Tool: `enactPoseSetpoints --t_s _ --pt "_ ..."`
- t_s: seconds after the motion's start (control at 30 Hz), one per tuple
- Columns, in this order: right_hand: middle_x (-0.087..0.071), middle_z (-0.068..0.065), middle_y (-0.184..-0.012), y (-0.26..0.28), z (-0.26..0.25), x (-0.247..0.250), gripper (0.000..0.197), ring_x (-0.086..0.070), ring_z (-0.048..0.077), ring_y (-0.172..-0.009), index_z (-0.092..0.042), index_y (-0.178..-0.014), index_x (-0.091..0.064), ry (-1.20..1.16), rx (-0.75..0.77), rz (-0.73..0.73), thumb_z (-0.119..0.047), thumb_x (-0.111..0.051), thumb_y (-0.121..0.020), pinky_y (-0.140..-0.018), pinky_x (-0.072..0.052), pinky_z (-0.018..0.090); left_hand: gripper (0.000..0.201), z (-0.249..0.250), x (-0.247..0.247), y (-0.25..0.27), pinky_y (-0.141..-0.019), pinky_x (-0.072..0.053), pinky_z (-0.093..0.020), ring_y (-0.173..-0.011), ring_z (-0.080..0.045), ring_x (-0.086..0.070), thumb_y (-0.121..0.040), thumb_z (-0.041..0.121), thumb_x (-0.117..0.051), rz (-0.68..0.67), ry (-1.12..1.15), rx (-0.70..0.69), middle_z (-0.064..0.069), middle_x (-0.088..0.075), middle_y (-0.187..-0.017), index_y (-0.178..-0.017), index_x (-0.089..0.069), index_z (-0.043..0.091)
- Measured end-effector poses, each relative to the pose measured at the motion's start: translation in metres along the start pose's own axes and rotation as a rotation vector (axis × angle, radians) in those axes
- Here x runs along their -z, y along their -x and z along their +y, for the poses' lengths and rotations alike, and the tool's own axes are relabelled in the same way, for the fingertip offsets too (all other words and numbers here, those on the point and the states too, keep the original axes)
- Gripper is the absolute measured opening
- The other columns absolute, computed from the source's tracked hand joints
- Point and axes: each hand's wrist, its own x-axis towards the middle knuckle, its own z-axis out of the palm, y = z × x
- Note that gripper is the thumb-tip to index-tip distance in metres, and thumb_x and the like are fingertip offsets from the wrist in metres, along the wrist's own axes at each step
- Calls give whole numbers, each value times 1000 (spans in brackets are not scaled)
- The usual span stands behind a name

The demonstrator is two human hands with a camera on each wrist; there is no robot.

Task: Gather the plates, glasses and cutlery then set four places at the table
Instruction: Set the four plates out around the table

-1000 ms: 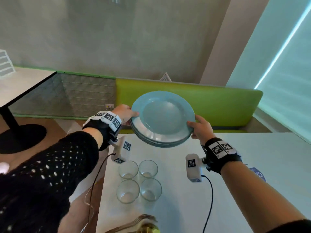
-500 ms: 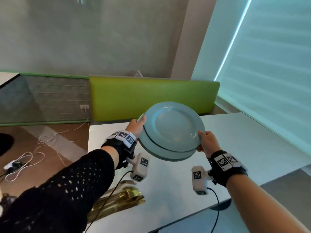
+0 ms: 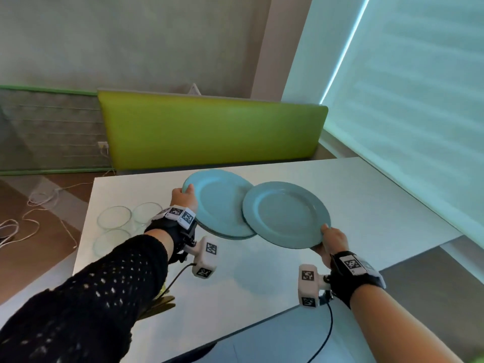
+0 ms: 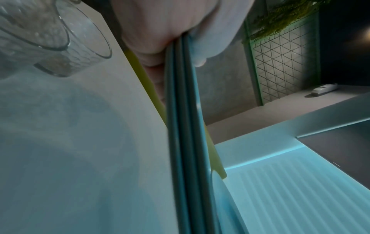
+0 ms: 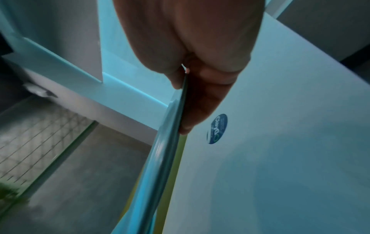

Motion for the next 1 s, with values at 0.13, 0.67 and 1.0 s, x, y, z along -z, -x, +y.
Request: enactPoseSetpoints --t_s 0.13,0.67,1.0 --pt "-51 27 -122 -17 18 12 36 -48 32 -95 10 -132 -40 -60 -71 83 -7 -36 -101 -84 -46 51 48 1 8 -14 -90 -43 -38 -113 -39 -55 -98 29 -38 103 9 8 -27 -55 -128 -132 -42 -4" --pt "-51 26 -107 -12 125 -18 36 -50 35 -91 11 -130 -42 -86 -325 221 -5 -36 -99 -85 -47 52 49 4 38 -48 -94 -41 -35 -118 -36 -54 -99 32 -37 103 -60 -8 -23 -53 -132 -135 -40 -1" --pt "-56 17 -115 8 158 -28 31 -53 26 -95 8 -123 -50 -9 -404 219 -8 -47 -96 -85 -53 35 48 -3 45 -57 -94 -40 -35 -119 -34 -53 -99 33 -37 35 -81 -48 -21 -53 -132 -133 -41 -1"
